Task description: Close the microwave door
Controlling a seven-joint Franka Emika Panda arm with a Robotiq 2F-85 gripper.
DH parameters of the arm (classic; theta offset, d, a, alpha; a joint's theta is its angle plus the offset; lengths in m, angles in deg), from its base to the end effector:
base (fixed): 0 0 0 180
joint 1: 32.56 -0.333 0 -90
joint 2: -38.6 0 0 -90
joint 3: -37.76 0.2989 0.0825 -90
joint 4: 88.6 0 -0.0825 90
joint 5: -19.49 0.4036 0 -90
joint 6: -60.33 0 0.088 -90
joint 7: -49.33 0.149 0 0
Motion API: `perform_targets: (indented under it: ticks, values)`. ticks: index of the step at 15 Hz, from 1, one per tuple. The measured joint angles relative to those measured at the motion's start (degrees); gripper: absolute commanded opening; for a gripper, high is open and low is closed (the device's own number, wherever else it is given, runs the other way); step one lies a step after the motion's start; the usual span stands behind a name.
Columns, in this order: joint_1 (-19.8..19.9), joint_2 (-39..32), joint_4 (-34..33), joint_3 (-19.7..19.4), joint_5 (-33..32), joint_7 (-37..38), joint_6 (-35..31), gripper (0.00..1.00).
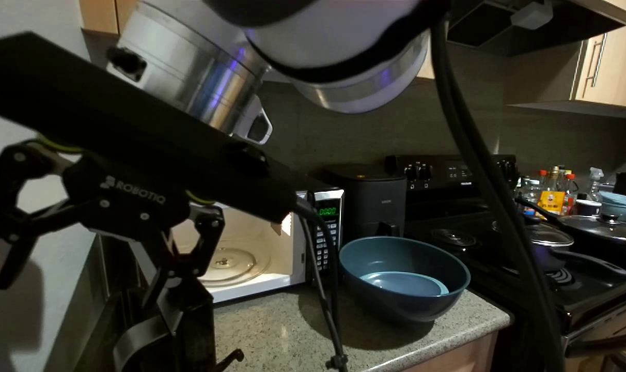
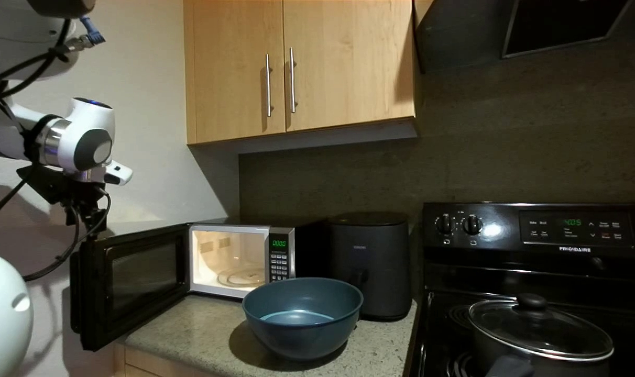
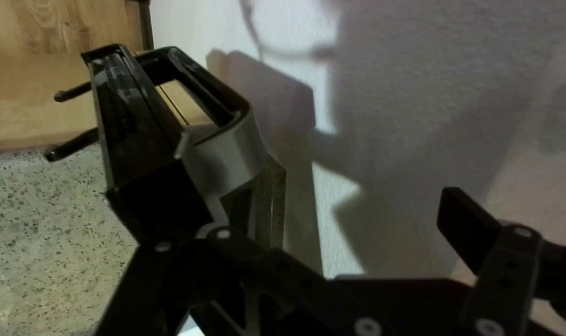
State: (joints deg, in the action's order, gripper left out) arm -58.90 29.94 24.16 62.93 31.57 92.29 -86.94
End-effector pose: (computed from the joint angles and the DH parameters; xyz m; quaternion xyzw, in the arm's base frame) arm 0.4132 0.5114 0.3898 -0.9680 0.0103 -0.0762 0.2388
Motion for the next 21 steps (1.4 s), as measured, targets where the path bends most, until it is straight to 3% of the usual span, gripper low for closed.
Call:
perform_targets:
  ticks: [6,12,19,21]
  values:
    - [0.6,-0.4,-0.1,-6.4,-3.2,4.9,1.3,1.00]
    - [5.3,-0.5,2.0,-14.2,-7.2,14.7,0.9,1.00]
    - [6.5,-0.5,4.0,-14.9,-7.5,20.1,3.3,1.00]
    - [6.5,-0.8,4.1,-15.3,-10.1,23.7,0.3,1.00]
